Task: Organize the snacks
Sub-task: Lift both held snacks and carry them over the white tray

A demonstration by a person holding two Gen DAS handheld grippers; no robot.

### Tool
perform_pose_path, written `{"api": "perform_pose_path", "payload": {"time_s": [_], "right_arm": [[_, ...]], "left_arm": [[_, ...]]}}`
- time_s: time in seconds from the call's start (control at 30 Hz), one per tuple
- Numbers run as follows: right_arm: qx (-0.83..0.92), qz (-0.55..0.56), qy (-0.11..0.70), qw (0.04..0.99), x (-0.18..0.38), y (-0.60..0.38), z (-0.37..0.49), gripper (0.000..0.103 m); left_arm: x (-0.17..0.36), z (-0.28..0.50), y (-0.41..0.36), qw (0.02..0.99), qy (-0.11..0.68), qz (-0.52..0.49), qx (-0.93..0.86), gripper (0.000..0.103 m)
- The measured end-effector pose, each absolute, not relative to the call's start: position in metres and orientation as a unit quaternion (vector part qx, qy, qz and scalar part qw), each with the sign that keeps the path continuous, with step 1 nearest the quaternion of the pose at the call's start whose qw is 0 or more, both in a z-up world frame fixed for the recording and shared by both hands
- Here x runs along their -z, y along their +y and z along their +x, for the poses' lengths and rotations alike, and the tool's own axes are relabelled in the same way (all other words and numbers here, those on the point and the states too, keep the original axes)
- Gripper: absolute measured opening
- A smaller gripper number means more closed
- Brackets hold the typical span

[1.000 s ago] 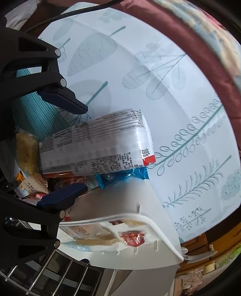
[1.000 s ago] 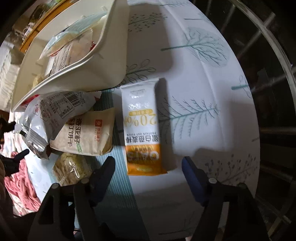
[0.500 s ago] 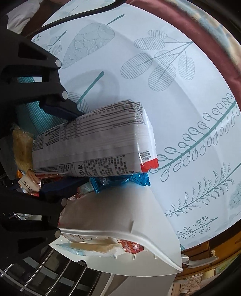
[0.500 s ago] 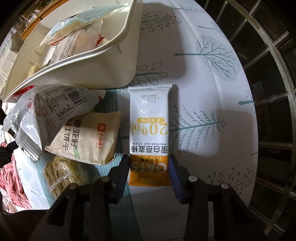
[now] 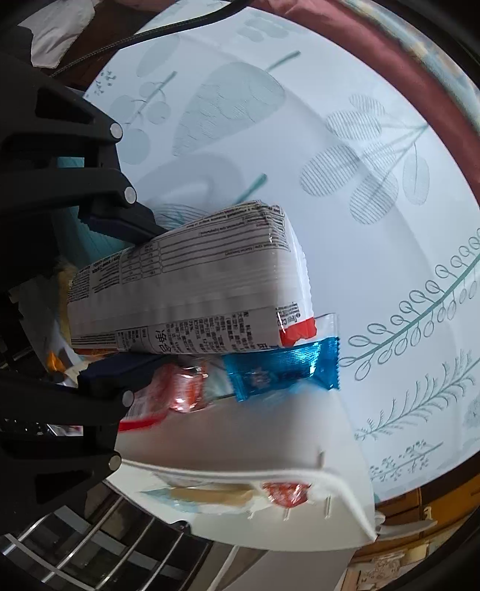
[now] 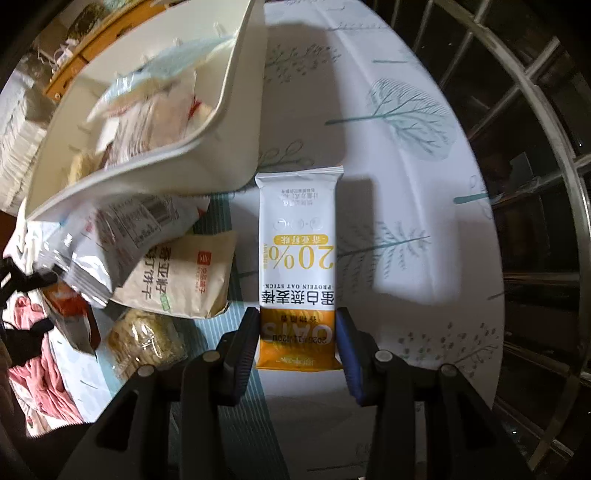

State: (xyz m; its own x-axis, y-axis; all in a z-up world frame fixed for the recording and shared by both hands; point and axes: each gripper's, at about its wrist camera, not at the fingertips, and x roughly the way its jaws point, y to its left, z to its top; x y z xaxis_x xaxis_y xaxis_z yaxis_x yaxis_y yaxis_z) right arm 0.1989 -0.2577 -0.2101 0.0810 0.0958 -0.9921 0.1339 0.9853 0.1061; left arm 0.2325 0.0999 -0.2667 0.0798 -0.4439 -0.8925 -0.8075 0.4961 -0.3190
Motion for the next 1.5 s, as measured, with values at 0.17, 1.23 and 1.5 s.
{"api": "perform_pose_path", "payload": {"time_s": [0.17,1.23,1.5], "right_arm": [[0.006,0.116,0.653,0.749,0.182,-0.271,0.199,0.041],[-0.062,0.146,0.524,0.837,0.105,-0.262,0.263,0.042],[-0.073,0.152,0.524,0.835,0.123,-0.251,0.281,0.042]], "left_arm": [[0.246,0.22,0.093,0.565,0.654,-0.478,-0.154,0.052],[0.09,0.341,0.015,0.748,0.628,-0.211,-0.021,0.052],[0.112,0.369,-0.018,0.793,0.594,-0.135,-0.012,0.052]]}}
